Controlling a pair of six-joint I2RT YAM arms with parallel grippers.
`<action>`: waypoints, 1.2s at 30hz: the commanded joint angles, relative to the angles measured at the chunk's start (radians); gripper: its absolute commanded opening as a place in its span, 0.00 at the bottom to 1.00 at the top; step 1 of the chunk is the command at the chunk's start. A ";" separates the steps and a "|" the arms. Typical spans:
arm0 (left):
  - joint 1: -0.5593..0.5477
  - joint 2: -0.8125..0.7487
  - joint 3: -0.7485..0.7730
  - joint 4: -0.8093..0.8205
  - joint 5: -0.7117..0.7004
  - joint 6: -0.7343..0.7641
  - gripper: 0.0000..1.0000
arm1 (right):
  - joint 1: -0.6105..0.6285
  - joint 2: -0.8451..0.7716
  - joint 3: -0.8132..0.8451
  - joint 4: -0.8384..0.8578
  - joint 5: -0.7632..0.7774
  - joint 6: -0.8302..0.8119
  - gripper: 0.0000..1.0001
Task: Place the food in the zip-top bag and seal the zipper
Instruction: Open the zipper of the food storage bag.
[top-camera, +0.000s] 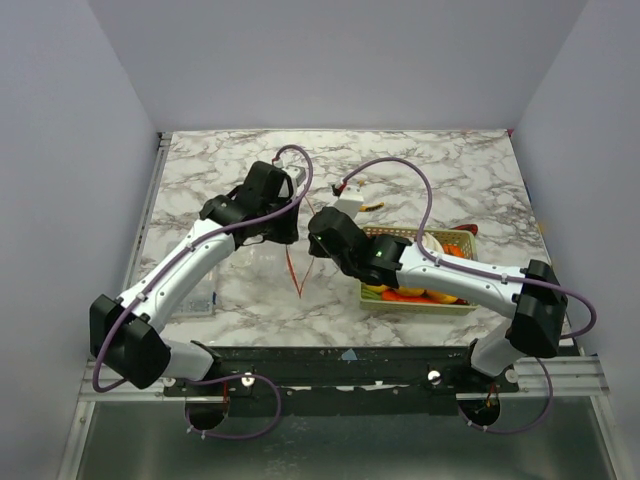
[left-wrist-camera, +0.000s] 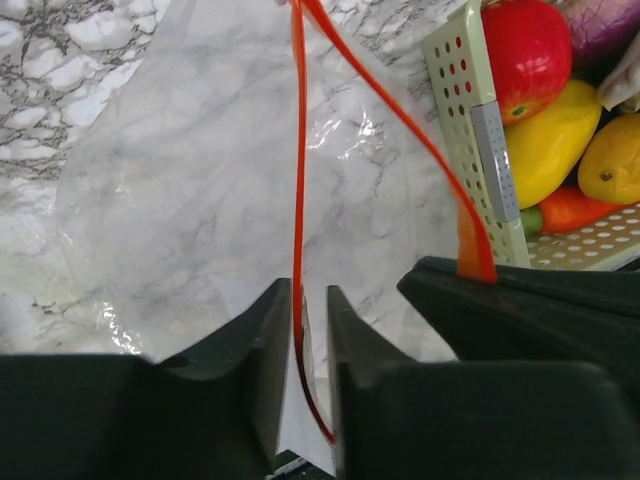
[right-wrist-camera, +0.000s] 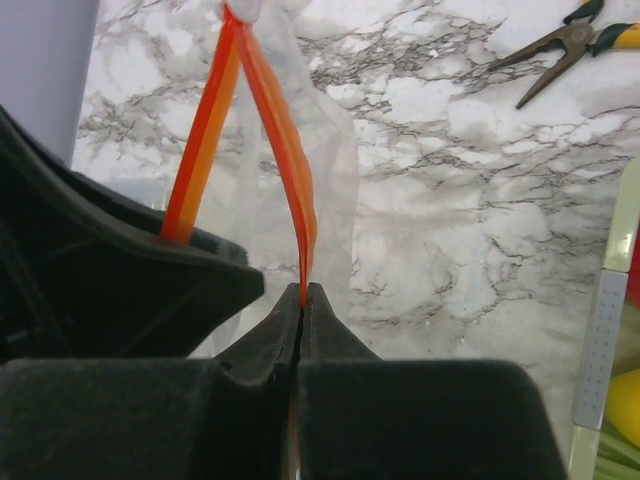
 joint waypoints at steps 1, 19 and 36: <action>-0.005 -0.028 0.044 -0.097 -0.073 0.046 0.11 | -0.002 -0.006 0.014 -0.073 0.123 0.032 0.00; -0.001 -0.143 -0.109 0.010 -0.148 0.082 0.00 | -0.050 -0.051 -0.002 -0.113 -0.106 -0.102 0.25; 0.090 -0.107 -0.135 0.033 0.031 0.022 0.00 | -0.050 -0.311 -0.074 -0.424 0.119 -0.004 0.93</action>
